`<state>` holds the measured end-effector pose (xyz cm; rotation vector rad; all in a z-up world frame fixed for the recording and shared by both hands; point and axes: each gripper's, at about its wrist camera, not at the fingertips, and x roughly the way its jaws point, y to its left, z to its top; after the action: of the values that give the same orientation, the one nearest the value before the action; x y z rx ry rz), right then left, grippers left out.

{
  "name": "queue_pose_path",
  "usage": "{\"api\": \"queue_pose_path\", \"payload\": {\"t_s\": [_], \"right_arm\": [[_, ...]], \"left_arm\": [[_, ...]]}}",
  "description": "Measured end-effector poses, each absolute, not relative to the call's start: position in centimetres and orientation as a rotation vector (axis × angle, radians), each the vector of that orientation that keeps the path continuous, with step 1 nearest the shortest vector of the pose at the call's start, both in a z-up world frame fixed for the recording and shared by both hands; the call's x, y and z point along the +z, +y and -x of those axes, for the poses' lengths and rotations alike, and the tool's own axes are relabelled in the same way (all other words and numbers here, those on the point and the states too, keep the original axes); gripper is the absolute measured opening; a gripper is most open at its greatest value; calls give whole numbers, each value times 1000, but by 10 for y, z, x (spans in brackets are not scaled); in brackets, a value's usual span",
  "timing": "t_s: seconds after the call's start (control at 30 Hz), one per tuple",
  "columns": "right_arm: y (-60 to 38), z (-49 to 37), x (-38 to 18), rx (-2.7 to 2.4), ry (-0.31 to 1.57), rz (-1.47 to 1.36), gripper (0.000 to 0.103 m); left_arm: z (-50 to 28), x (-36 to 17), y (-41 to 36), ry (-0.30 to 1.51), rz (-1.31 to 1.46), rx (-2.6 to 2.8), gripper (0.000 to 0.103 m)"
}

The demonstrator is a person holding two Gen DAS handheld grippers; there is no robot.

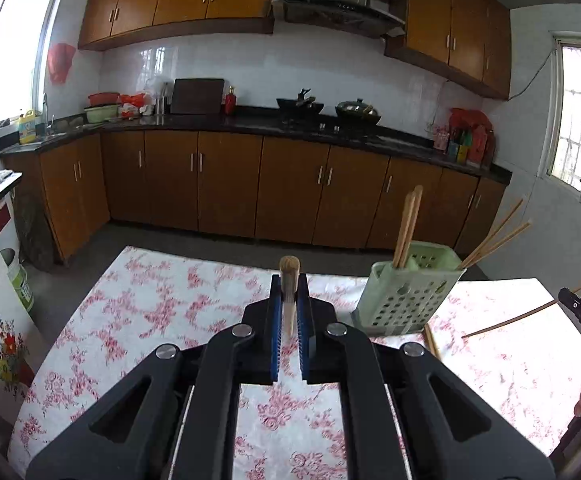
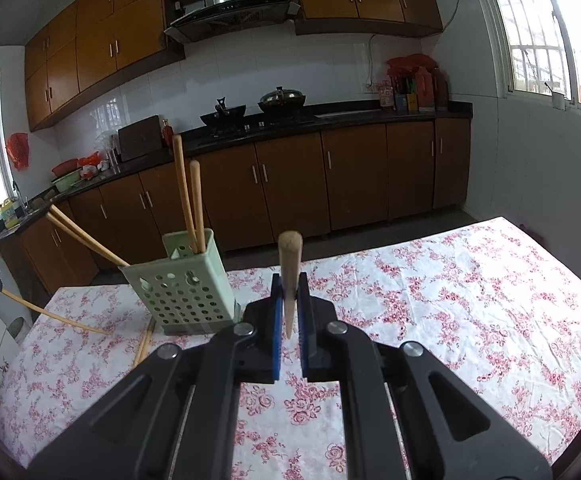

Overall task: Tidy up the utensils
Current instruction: 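Carry both chopsticks above the green holder and lower them into it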

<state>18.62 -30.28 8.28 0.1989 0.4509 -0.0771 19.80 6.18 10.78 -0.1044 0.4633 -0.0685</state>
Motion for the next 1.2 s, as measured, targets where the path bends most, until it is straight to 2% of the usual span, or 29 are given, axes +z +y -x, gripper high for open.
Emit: {"api": "queue_pose_path", "payload": {"t_s": [0.33, 0.6, 0.93, 1.2], "right_arm": [[-293, -166, 168, 78, 340, -229, 8], [-282, -153, 206, 162, 266, -221, 8], [-263, -206, 208, 137, 296, -187, 8], [-257, -252, 184, 138, 403, -184, 8]], "left_arm": [[-180, 172, 34, 389, 110, -224, 7], [-179, 200, 6, 347, 143, -295, 7], [-227, 212, -20, 273, 175, -213, 7], [-266, 182, -27, 381, 181, -195, 7]]}}
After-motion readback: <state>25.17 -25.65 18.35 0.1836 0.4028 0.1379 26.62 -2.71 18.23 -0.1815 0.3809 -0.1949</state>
